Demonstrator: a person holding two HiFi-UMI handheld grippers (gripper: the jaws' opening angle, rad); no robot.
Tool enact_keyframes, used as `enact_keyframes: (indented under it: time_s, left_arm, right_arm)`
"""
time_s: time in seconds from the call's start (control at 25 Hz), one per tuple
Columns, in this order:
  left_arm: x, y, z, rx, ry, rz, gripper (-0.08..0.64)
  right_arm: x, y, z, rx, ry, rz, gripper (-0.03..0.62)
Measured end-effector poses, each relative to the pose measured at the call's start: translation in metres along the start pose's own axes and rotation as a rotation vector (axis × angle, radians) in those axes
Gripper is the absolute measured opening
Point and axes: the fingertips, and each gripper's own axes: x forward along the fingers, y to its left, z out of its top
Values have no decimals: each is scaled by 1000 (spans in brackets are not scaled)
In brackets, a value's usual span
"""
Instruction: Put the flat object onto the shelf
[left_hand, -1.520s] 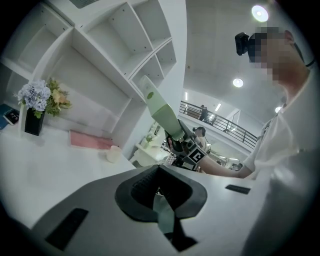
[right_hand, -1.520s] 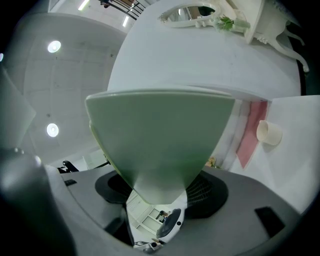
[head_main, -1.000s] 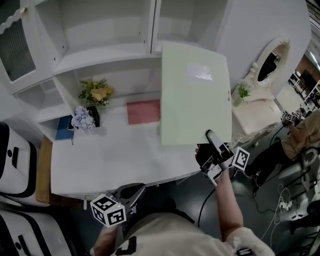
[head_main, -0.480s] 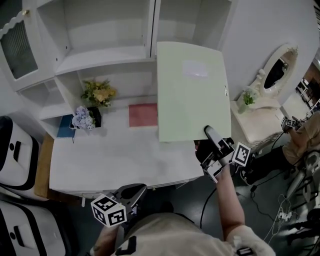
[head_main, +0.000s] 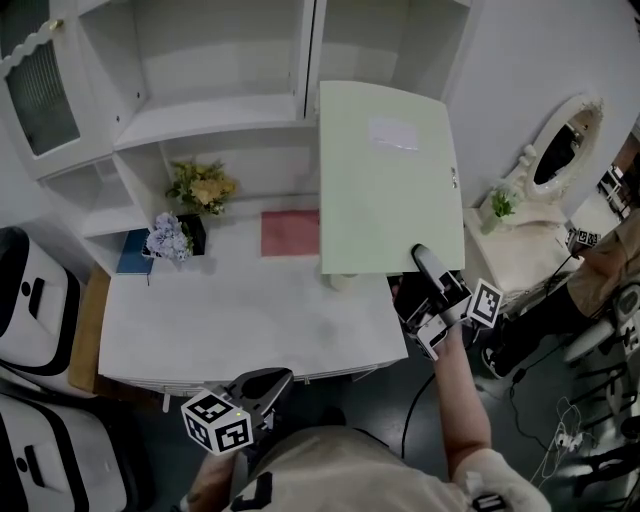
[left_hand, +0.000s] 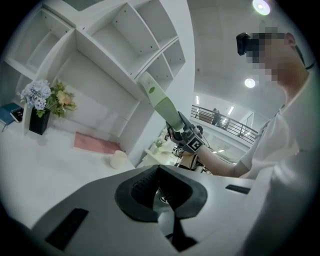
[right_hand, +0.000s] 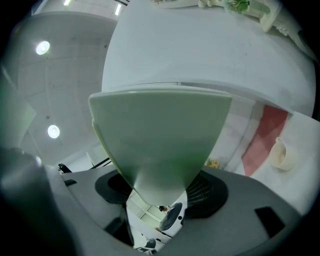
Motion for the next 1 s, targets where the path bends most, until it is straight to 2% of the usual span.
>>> enact_keyframes:
  time_s: [1.0]
  left_arm:
    - [2,13,2,-12,-3,14,14]
  right_arm:
    - [21,5,24,10,-12,-48,296]
